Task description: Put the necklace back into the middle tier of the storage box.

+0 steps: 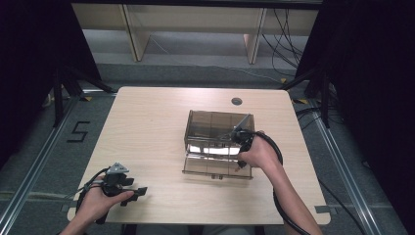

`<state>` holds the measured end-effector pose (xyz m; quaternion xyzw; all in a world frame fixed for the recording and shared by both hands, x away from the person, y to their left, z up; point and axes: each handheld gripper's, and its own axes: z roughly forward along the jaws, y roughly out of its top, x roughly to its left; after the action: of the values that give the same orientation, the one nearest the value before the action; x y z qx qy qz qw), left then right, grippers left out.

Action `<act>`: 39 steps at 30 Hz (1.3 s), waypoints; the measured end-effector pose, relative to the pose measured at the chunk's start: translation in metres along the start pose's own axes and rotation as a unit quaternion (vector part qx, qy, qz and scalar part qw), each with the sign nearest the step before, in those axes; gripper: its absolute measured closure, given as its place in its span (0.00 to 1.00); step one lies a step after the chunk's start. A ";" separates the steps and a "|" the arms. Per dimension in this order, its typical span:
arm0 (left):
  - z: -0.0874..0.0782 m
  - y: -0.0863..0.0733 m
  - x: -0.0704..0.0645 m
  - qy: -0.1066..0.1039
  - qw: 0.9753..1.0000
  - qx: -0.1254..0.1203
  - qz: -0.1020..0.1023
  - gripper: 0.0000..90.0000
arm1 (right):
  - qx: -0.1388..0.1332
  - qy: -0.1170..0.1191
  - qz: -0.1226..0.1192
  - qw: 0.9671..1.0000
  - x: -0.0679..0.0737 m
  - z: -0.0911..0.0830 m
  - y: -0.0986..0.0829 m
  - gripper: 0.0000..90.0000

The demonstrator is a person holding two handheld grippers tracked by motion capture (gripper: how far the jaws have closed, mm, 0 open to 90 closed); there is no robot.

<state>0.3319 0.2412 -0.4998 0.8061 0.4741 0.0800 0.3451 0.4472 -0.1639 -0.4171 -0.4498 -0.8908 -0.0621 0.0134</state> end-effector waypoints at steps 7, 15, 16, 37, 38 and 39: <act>0.000 0.000 0.000 0.000 1.000 -0.001 -0.001 0.34 | 0.003 -0.001 -0.005 1.000 0.000 0.007 0.002 0.96; 0.000 0.000 0.000 0.000 1.000 0.001 0.000 0.34 | 0.012 -0.005 0.002 1.000 -0.003 0.013 0.002 0.96; 0.000 0.000 0.000 0.000 1.000 0.000 0.000 0.34 | 0.016 -0.003 0.006 1.000 -0.003 0.014 0.003 0.95; -0.001 0.000 0.000 0.000 1.000 0.000 0.000 0.34 | 0.015 -0.006 0.009 1.000 -0.001 0.008 0.002 0.89; -0.001 0.000 0.000 0.000 1.000 0.000 0.000 0.34 | 0.015 -0.006 0.009 1.000 -0.001 0.008 0.002 0.89; 0.000 0.000 0.000 -0.001 1.000 0.001 0.002 0.34 | 0.009 -0.008 0.002 1.000 -0.001 0.008 0.001 0.88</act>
<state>0.3316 0.2416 -0.4996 0.8075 0.4720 0.0795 0.3447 0.4486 -0.1631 -0.4249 -0.4517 -0.8907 -0.0504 0.0104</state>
